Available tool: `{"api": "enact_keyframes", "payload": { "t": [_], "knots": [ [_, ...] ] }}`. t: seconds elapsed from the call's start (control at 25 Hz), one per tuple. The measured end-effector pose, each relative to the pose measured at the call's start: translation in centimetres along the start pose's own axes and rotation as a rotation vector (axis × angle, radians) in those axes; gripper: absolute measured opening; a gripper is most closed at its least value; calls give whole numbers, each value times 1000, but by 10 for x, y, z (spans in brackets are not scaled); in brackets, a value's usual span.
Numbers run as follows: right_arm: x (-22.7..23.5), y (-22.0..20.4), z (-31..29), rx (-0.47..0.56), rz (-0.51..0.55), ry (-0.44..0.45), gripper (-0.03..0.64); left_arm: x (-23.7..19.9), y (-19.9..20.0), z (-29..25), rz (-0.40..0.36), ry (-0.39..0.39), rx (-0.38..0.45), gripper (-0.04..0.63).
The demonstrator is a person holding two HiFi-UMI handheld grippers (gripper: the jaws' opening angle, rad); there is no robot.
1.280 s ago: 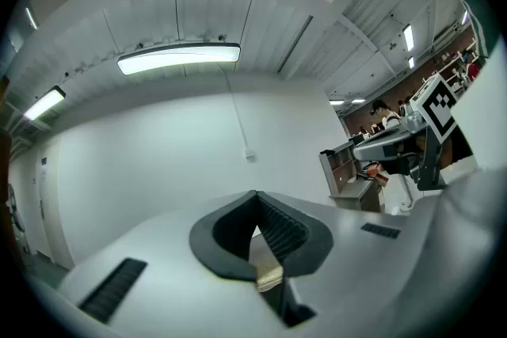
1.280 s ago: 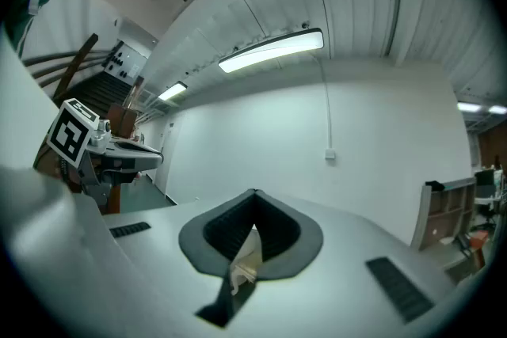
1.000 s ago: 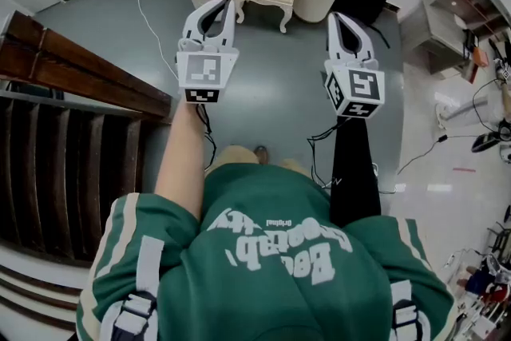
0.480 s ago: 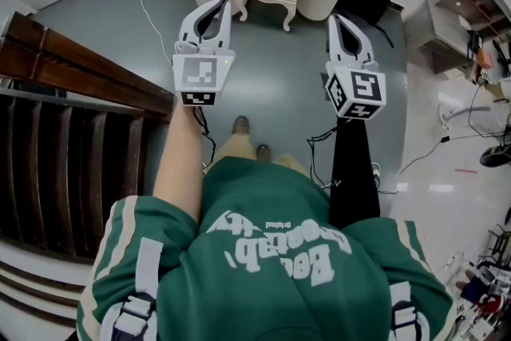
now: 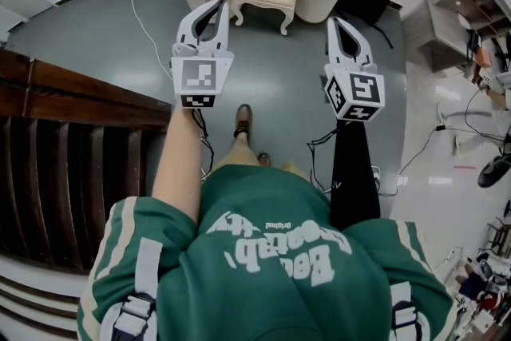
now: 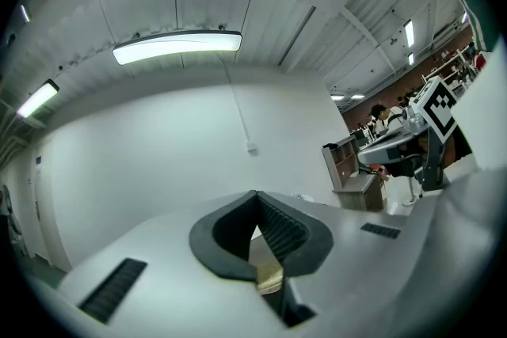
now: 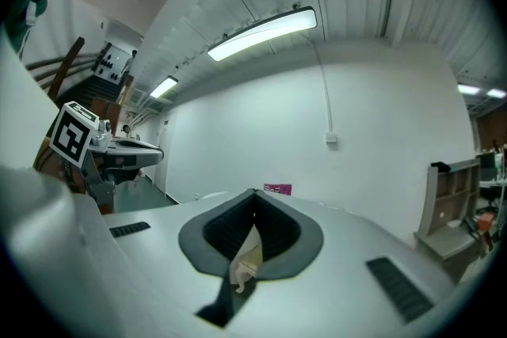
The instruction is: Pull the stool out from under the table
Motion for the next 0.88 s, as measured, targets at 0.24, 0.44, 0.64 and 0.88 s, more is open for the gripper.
{"api": "enact_keyframes", "payload": {
  "t": [0.24, 0.44, 0.64, 0.88],
  "knots": [
    [10, 2, -78, -23, 6, -18, 9, -49, -18, -69, 8, -18, -20, 15],
    [17, -1, -133, -54, 3, -61, 9, -88, -34, -121, 21, -52, -29, 15],
    [15, -9, -174, -89, 27, -97, 9, -115, -54, -159, 42, -79, -47, 15],
    [12, -16, -205, -115, 27, -105, 9, -130, -68, -185, 53, -115, -58, 15]
  ]
}}
Point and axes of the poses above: the fingertips, and each gripper's own axes: z backward along the fingers, x to its right, y out of its top, the point moved 6 cm from there along z, backward along the fingers, and after that the axes turned 4 degrees about z, right-handed, at the moved point
